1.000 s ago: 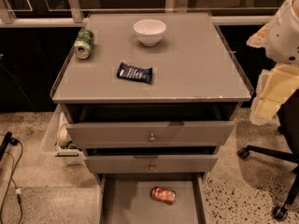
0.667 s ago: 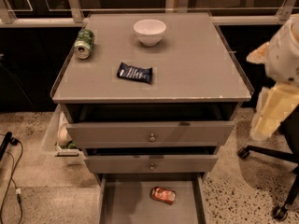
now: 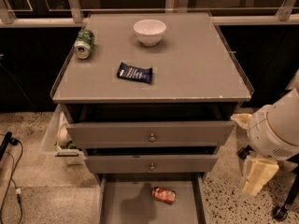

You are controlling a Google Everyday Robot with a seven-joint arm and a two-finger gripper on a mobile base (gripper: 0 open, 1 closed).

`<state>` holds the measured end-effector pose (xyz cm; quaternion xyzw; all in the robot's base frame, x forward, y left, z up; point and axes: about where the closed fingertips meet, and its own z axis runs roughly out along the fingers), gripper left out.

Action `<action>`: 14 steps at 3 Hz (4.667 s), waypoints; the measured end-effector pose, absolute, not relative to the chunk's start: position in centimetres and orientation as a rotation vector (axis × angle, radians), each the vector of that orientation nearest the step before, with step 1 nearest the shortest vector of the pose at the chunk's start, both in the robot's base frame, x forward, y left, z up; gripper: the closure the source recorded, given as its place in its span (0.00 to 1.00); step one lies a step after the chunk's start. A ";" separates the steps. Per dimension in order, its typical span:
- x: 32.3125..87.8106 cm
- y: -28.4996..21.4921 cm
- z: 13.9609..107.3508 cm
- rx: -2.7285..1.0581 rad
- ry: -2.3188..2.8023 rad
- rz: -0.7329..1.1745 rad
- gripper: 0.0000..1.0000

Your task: Pick coke can from bottom drawer and place on counter

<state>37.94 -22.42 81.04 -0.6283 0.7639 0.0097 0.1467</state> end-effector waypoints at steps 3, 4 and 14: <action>37.7 -21.0 70.7 -1.766 2.152 0.217 0.00; 39.7 -20.9 62.2 -1.666 2.120 0.277 0.00; 43.4 -16.8 29.5 -1.697 1.947 0.322 0.00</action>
Offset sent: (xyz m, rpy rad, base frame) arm -0.0025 0.0151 -0.0882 0.1300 0.0426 0.0356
